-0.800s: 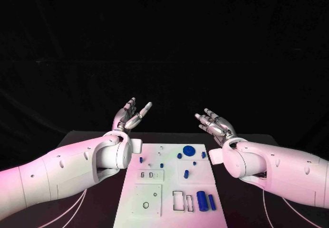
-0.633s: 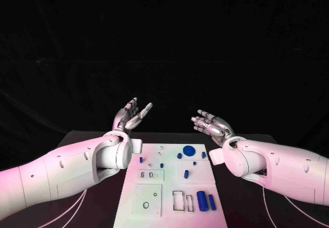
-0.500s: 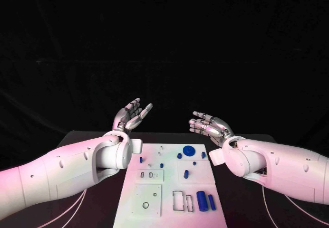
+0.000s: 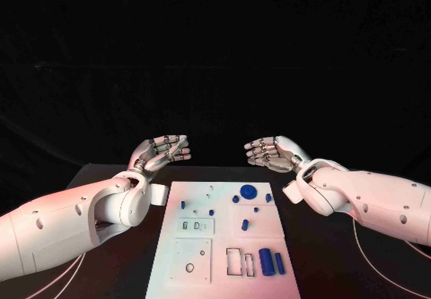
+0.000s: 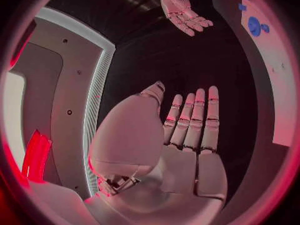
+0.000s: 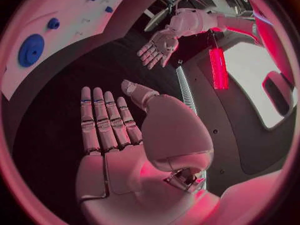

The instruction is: Assemble the parts on the task board

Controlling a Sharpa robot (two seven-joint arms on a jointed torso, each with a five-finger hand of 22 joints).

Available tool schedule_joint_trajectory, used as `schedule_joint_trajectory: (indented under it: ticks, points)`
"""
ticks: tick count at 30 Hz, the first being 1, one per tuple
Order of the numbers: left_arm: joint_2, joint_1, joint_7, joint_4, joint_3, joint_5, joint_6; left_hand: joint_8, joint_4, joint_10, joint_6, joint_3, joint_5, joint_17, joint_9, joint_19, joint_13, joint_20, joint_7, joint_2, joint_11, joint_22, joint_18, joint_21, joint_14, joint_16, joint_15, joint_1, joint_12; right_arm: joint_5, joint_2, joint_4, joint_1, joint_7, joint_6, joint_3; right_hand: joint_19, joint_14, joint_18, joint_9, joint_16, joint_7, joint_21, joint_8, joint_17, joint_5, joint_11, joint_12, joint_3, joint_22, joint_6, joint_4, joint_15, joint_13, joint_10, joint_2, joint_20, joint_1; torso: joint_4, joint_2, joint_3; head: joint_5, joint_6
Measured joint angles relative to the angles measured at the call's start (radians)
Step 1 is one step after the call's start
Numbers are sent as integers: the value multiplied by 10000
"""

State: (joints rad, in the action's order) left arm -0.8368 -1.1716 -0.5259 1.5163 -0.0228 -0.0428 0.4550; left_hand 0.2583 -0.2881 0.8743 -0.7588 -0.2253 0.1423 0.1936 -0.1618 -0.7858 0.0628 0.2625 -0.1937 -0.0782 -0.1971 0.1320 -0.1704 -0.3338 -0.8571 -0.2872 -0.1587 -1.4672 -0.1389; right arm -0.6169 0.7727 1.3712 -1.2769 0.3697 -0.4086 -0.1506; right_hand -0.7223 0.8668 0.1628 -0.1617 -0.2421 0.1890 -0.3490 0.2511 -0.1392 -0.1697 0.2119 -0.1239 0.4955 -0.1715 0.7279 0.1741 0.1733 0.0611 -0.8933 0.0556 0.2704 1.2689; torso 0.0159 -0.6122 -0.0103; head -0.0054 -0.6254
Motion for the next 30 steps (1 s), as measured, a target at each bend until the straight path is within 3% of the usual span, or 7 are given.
schedule_joint_trajectory:
  ticks: [3,10,14,16,23,27,30]
  points:
    - [-198,-4,19,286,1,-49,-220,77,-2,532,-391,-185,-30,146,-43,-379,1,-90,-72,-75,106,0,-2,-129,-450,-102,117,-86,-2,-878,46,8,-57,-268,2,-6,-252,504,0,-16,-50,71,-222,75,-15,38,-107,76,113,-96,430,112,-122,13,-510,6,-85,-6,30,-134,-14,-42,9]
    - [-590,-63,83,879,38,-123,-553,181,12,1440,-999,-501,-30,438,-82,-1013,26,-262,-226,-263,238,-1,1,-344,-1226,-286,301,-274,85,-3297,10,17,-226,-1248,171,22,-854,1726,1,-87,-294,264,-911,155,-243,38,-407,310,220,-440,1302,219,-486,45,-1667,370,-364,-289,137,-426,-65,-139,22]
    - [-763,-83,129,1210,43,-144,-680,181,13,1503,-1018,-525,-30,472,-82,-1063,26,-282,-247,-270,240,-1,0,-349,-1275,-286,316,-281,84,-4891,-72,66,-253,-1949,370,26,-1211,2436,0,-156,-543,286,-1340,196,-543,38,-562,375,220,-671,1624,219,-702,79,-2194,564,-555,-402,218,-577,-98,-233,30]
    - [-833,-100,151,1353,54,-151,-733,181,13,1503,-1018,-525,-30,483,-82,-1063,25,-282,-247,-270,240,-2,1,-349,-1274,-286,315,-280,125,-5692,-113,126,-265,-2297,476,31,-1885,3606,3,-325,-1101,75,-2101,264,-1267,207,-838,511,187,-1091,2056,126,-1090,165,-2989,890,-910,-598,254,-656,-116,-264,43]
    - [-999,-138,203,1737,71,-168,-869,181,13,1503,-1017,-524,-30,492,-81,-1062,25,-282,-246,-270,239,-2,1,-349,-1274,-285,315,-280,124,-7848,-214,314,-267,-3233,808,31,-3178,5438,2,-664,-2985,-143,-3501,270,-3171,81,-1216,530,69,-1937,2257,-220,-1636,523,-3662,1227,-1477,-722,331,-872,-170,-313,69]
    - [-1054,-156,221,1848,75,-172,-923,181,13,1502,-1016,-524,-30,491,-80,-1062,24,-282,-245,-270,239,-3,1,-349,-1274,-285,315,-280,174,-8599,-290,340,-258,-3568,974,31,-3584,5911,2,-782,-4087,-247,-4113,134,-4089,-7,-1274,530,81,-2365,2153,-375,-1718,786,-3753,1313,-1622,-807,349,-948,-189,-316,71]
    - [-1080,-167,236,1901,79,-174,-959,181,13,1502,-1016,-524,-30,491,-80,-1062,24,-282,-245,-270,239,-3,0,-349,-1274,-285,315,-280,174,-9024,-369,329,-227,-3767,1085,31,-4451,5944,1,-933,-6709,-198,-5822,65,-6545,-7,-1210,530,111,-4412,2031,-560,-1718,1039,-3489,1398,-1643,-788,365,-1002,-202,-314,71]
